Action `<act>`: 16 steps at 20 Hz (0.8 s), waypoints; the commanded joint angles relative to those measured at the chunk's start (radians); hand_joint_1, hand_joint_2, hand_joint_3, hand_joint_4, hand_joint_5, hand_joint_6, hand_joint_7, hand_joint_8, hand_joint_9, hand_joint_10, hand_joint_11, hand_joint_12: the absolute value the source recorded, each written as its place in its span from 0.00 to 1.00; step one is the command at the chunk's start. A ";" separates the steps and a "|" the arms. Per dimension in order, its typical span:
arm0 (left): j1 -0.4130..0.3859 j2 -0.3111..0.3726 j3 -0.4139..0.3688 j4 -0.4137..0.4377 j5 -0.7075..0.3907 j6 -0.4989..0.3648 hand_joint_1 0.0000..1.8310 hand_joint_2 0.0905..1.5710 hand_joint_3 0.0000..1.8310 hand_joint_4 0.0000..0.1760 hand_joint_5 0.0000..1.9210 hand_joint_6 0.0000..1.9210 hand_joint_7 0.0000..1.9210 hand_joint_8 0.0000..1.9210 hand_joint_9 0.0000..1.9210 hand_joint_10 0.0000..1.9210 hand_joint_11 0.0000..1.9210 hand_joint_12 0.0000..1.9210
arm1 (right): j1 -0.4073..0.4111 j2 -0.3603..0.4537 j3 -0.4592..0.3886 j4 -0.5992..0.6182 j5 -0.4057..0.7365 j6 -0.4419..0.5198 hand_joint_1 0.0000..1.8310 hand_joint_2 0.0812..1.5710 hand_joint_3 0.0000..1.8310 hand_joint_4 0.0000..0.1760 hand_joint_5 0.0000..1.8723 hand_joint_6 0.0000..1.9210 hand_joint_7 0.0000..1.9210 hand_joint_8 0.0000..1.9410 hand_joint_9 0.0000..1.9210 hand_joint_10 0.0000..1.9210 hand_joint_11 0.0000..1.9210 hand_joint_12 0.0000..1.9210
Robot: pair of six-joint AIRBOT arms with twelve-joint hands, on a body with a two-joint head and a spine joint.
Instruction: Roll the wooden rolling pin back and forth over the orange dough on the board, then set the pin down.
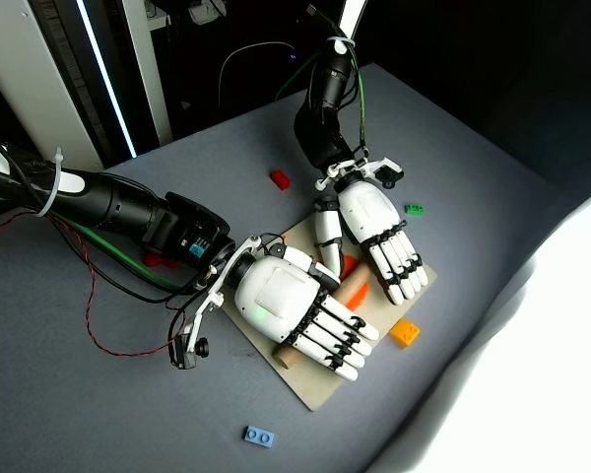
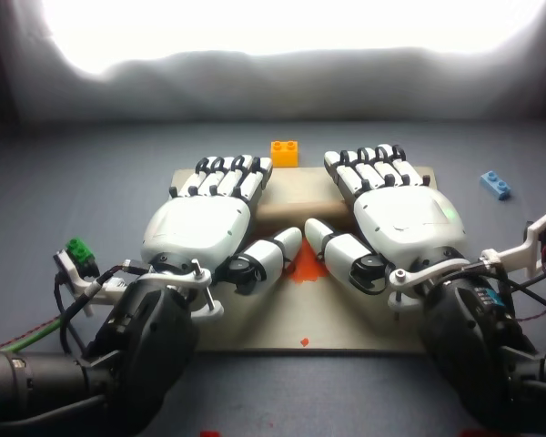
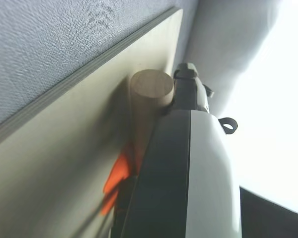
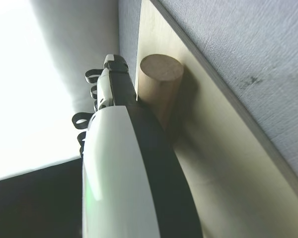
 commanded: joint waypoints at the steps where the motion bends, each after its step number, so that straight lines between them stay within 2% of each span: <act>1: -0.007 0.000 0.005 0.046 -0.079 -0.005 0.00 0.90 0.00 0.00 0.00 0.00 0.00 0.00 0.00 0.00 0.00 0.00 | 0.012 0.004 0.009 -0.040 0.086 0.003 0.00 0.90 0.00 0.00 0.06 0.01 0.06 0.01 0.05 0.01 0.02 0.01; 6: -0.013 0.000 0.015 0.046 -0.065 -0.008 0.00 0.90 0.00 0.00 0.00 0.00 0.00 0.00 0.00 0.00 0.00 0.00 | 0.013 -0.008 0.041 -0.040 0.077 0.003 0.00 0.90 0.00 0.00 0.06 0.00 0.07 0.01 0.05 0.01 0.02 0.02; 7: -0.015 0.000 0.018 0.046 -0.060 -0.008 0.00 0.90 0.00 0.00 0.00 0.00 0.00 0.00 0.00 0.00 0.00 0.00 | 0.013 -0.015 0.057 -0.040 0.077 0.004 0.00 0.90 0.00 0.00 0.07 0.00 0.07 0.00 0.06 0.00 0.00 0.09; 8: -0.016 0.000 0.019 0.046 -0.059 -0.008 0.00 0.90 0.00 0.00 0.00 0.00 0.00 0.00 0.00 0.00 0.00 0.00 | 0.013 -0.018 0.063 -0.040 0.076 0.004 0.00 0.90 0.00 0.00 0.07 0.00 0.07 0.00 0.05 0.00 0.00 0.11; 11: -0.021 -0.003 0.027 0.044 -0.049 -0.008 0.00 0.90 0.00 0.00 0.00 0.00 0.00 0.00 0.00 0.00 0.00 0.00 | 0.013 -0.025 0.081 -0.040 0.073 0.005 0.00 0.91 0.00 0.00 0.07 0.00 0.07 0.00 0.05 0.00 0.00 0.07; 14: -0.026 -0.008 0.041 0.043 -0.039 -0.008 0.00 0.90 0.00 0.00 0.00 0.00 0.00 0.00 0.00 0.00 0.00 0.00 | 0.017 -0.029 0.085 -0.040 0.072 0.006 0.00 0.90 0.00 0.00 0.07 0.00 0.08 0.00 0.06 0.00 0.00 0.15; 16: -0.030 -0.011 0.052 0.043 -0.030 -0.008 0.00 0.91 0.00 0.00 0.00 0.00 0.00 0.00 0.00 0.00 0.00 0.00 | 0.021 -0.031 0.089 -0.039 0.071 0.010 0.00 0.91 0.00 0.00 0.06 0.00 0.06 0.00 0.05 0.00 0.00 0.13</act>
